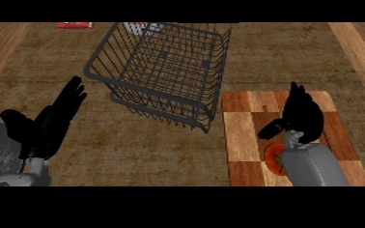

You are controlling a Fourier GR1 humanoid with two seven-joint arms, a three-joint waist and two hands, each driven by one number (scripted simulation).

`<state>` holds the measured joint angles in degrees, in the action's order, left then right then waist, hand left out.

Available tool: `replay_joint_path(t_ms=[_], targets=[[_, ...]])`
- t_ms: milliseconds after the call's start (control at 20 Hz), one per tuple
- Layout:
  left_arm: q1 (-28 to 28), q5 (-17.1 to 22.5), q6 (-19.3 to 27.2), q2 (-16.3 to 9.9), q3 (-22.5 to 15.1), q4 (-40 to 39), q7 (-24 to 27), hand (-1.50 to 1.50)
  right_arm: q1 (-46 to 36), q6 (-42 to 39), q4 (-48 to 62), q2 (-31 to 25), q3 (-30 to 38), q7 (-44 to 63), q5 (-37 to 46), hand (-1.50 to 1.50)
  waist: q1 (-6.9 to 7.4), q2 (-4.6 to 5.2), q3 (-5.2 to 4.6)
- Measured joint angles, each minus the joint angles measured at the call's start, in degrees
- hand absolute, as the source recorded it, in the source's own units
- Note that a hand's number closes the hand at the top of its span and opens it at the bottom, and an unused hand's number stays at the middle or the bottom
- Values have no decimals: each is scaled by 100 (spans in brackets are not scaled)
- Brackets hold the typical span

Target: Pick the lemon from the cutting board and place it in the tiered basket

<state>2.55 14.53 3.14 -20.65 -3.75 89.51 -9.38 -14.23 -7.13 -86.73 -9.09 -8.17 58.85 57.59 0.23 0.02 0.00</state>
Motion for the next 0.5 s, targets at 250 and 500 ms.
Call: replay_joint_path(t_ms=[250, 500], targets=[[64, -178, -47, 153, 81, 1, -97, 0, 134, 184, 126, -41, 139, -111, 316, -150, -13, -2, 0], [30, -240, -240, 221, 287, 2, -108, 0, 227, 365, 316, -107, 301, -321, 506, -150, -16, -2, 0]])
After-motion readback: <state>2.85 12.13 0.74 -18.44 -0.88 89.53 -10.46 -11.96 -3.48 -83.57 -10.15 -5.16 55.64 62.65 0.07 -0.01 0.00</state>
